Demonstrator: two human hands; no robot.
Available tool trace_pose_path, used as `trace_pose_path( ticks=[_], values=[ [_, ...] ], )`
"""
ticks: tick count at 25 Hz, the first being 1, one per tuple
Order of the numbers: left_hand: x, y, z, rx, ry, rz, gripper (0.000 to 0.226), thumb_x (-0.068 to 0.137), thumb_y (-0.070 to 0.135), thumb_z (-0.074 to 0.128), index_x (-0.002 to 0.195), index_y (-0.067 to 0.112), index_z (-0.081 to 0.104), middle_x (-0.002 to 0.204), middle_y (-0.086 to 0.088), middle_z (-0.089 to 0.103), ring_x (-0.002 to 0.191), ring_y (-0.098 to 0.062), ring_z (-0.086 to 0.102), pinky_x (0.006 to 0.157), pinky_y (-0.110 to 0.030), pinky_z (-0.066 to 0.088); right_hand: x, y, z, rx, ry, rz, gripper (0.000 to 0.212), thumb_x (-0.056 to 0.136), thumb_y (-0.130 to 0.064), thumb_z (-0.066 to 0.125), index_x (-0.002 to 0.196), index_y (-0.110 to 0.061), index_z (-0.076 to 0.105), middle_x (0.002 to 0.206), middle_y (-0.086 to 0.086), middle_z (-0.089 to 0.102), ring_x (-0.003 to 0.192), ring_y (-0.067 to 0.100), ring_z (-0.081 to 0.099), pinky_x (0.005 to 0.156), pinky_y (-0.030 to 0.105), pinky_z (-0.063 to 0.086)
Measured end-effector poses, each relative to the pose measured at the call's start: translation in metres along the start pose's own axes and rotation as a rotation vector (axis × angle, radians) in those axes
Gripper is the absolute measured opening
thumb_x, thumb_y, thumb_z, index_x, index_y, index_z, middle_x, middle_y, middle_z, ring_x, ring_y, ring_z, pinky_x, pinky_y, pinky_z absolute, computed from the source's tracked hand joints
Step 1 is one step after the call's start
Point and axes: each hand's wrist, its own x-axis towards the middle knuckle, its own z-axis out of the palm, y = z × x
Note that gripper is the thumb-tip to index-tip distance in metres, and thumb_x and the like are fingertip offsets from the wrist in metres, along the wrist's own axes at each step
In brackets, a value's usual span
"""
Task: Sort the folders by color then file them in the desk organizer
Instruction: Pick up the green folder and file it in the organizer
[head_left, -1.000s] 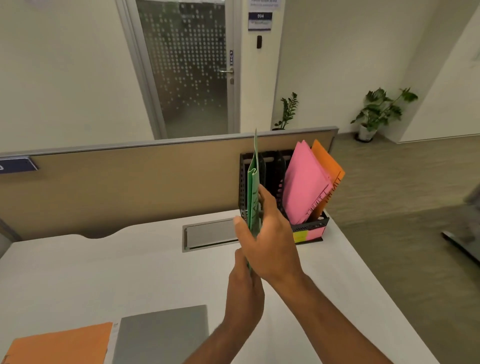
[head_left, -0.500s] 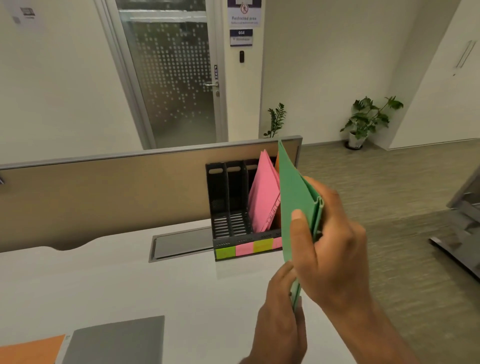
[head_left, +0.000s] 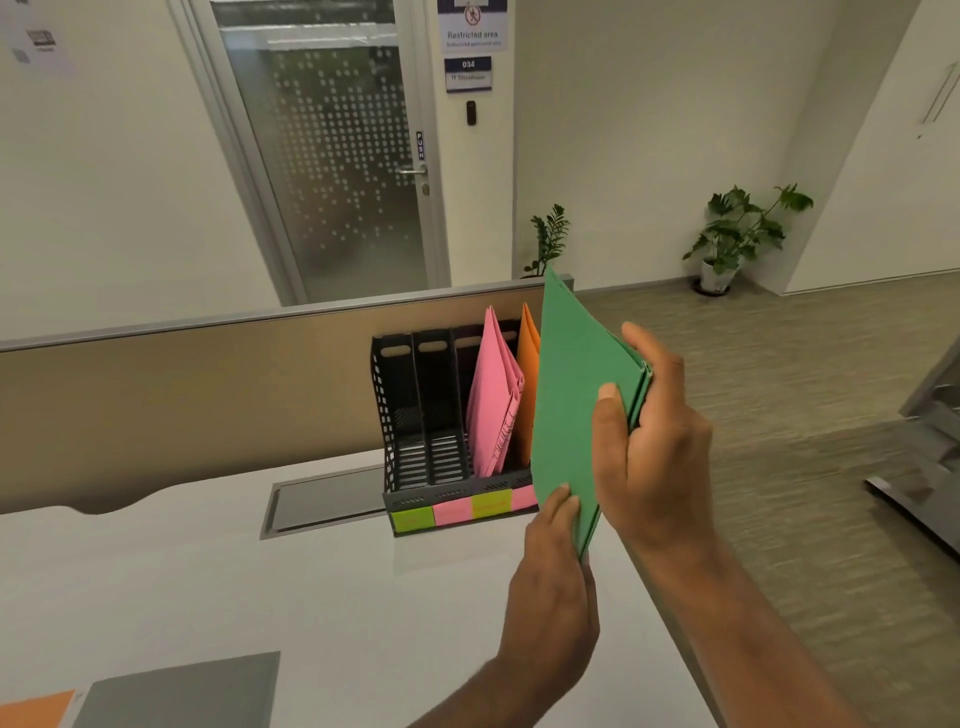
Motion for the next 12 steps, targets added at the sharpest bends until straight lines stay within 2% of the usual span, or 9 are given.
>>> trace_pose_path(
  ticks=[3, 5, 6, 8, 9, 10, 11, 12],
  values=[
    [0.032, -0.004, 0.001, 0.062, 0.023, -0.012, 0.056, 0.11, 0.02, 0.044, 0.163, 0.022, 0.027, 0.172, 0.005, 0.029, 0.157, -0.013, 0.032, 0.126, -0.036, 0.037, 0.017, 0.023, 0.017, 0.059, 0.011, -0.017, 0.041, 0.106, -0.018, 0.043, 0.145, -0.008, 0.037, 0.076, -0.013, 0.054, 0.059, -0.006, 0.058, 0.047, 0.002, 0.036],
    [0.054, -0.006, 0.003, 0.065, 0.002, -0.073, 0.054, 0.111, 0.027, 0.043, 0.163, 0.025, 0.026, 0.17, 0.005, 0.033, 0.154, -0.015, 0.035, 0.125, -0.038, 0.038, 0.027, 0.038, 0.033, 0.076, 0.005, -0.048, 0.036, 0.108, -0.022, 0.04, 0.142, -0.011, 0.035, 0.086, 0.001, 0.065, 0.057, -0.006, 0.057, 0.049, 0.001, 0.038],
    [0.065, -0.008, 0.005, 0.078, -0.014, -0.096, 0.052, 0.112, 0.03, 0.042, 0.161, 0.026, 0.027, 0.165, 0.004, 0.039, 0.148, -0.016, 0.042, 0.12, -0.039, 0.044, 0.032, 0.045, 0.041, 0.062, 0.005, -0.071, 0.034, 0.108, -0.023, 0.039, 0.14, -0.012, 0.035, 0.092, 0.01, 0.069, 0.057, -0.005, 0.055, 0.05, 0.001, 0.039],
    [0.089, -0.015, 0.008, 0.163, -0.042, -0.127, 0.047, 0.112, 0.032, 0.042, 0.157, 0.025, 0.031, 0.149, 0.001, 0.051, 0.124, -0.019, 0.058, 0.095, -0.036, 0.057, 0.041, 0.061, 0.059, 0.008, 0.014, -0.122, 0.031, 0.108, -0.021, 0.039, 0.138, -0.011, 0.035, 0.097, 0.019, 0.07, 0.06, 0.005, 0.058, 0.05, 0.003, 0.039],
    [0.101, -0.02, 0.01, 0.214, -0.064, -0.144, 0.046, 0.112, 0.031, 0.042, 0.156, 0.024, 0.032, 0.141, -0.002, 0.053, 0.111, -0.019, 0.062, 0.082, -0.034, 0.057, 0.045, 0.069, 0.068, -0.012, 0.019, -0.139, 0.031, 0.108, -0.019, 0.039, 0.138, -0.011, 0.034, 0.097, 0.02, 0.07, 0.06, 0.012, 0.062, 0.051, 0.006, 0.041],
    [0.112, -0.023, 0.01, 0.244, -0.081, -0.175, 0.046, 0.112, 0.029, 0.042, 0.156, 0.023, 0.032, 0.135, -0.003, 0.055, 0.102, -0.02, 0.065, 0.074, -0.033, 0.055, 0.048, 0.076, 0.076, -0.029, 0.026, -0.152, 0.031, 0.108, -0.017, 0.039, 0.138, -0.011, 0.034, 0.096, 0.02, 0.07, 0.059, 0.017, 0.064, 0.048, 0.013, 0.044],
    [0.123, -0.028, 0.012, 0.25, -0.083, -0.205, 0.047, 0.112, 0.027, 0.044, 0.157, 0.023, 0.032, 0.132, -0.003, 0.055, 0.099, -0.02, 0.067, 0.074, -0.033, 0.057, 0.051, 0.085, 0.085, -0.037, 0.041, -0.163, 0.031, 0.108, -0.016, 0.04, 0.138, -0.011, 0.034, 0.095, 0.019, 0.071, 0.059, 0.02, 0.065, 0.046, 0.019, 0.045],
    [0.132, -0.032, 0.015, 0.233, -0.081, -0.231, 0.047, 0.112, 0.026, 0.045, 0.158, 0.023, 0.033, 0.133, -0.002, 0.056, 0.102, -0.02, 0.068, 0.08, -0.034, 0.061, 0.055, 0.092, 0.093, -0.047, 0.066, -0.173, 0.031, 0.107, -0.014, 0.042, 0.137, -0.01, 0.035, 0.094, 0.018, 0.071, 0.059, 0.02, 0.065, 0.047, 0.021, 0.045]
  ],
)
